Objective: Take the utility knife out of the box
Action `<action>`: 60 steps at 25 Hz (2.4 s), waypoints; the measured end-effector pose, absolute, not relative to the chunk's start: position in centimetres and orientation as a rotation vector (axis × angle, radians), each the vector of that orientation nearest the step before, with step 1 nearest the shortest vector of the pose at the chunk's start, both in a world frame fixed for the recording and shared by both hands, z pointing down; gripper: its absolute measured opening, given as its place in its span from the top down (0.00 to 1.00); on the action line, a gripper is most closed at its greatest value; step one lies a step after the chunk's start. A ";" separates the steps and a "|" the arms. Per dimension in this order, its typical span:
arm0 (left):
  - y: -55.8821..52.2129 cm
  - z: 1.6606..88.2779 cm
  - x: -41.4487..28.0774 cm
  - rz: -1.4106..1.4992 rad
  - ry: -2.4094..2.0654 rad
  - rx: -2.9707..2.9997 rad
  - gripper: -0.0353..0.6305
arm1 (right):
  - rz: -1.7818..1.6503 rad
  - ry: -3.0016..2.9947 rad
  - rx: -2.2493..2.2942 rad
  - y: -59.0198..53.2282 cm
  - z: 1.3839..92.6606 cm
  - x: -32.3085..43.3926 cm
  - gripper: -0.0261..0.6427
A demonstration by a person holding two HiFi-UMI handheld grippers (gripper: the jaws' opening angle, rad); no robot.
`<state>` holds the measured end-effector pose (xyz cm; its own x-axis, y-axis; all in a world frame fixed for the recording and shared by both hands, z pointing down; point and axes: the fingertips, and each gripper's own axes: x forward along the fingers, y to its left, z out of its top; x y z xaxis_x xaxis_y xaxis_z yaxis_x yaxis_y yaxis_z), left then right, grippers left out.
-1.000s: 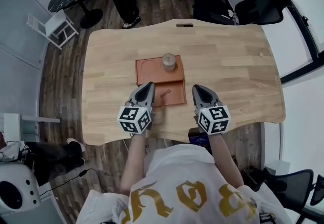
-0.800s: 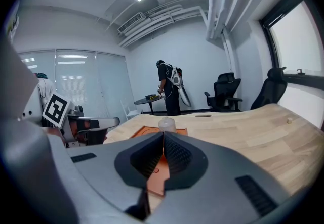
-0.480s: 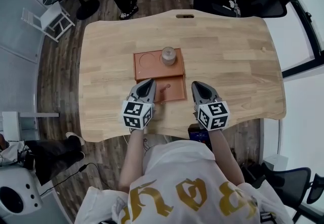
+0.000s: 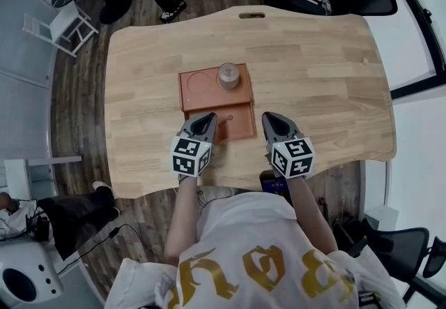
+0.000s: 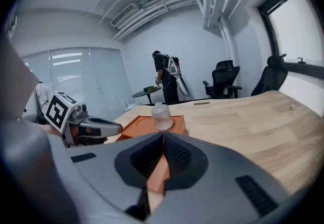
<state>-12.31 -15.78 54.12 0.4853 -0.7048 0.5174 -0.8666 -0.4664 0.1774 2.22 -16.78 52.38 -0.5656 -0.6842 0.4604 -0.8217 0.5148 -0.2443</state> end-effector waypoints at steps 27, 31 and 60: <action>-16.1 63.9 -9.7 0.902 -0.904 2.190 0.93 | 0.783 -2.386 1.137 -20.0 58.8 1.5 0.94; -16.2 65.0 -9.4 0.958 -0.869 2.186 0.93 | 0.788 -2.370 1.127 -20.3 59.7 1.6 0.94; -15.5 68.1 -9.0 1.366 -0.772 2.266 0.80 | 0.824 -2.338 1.153 -20.8 60.5 2.6 0.94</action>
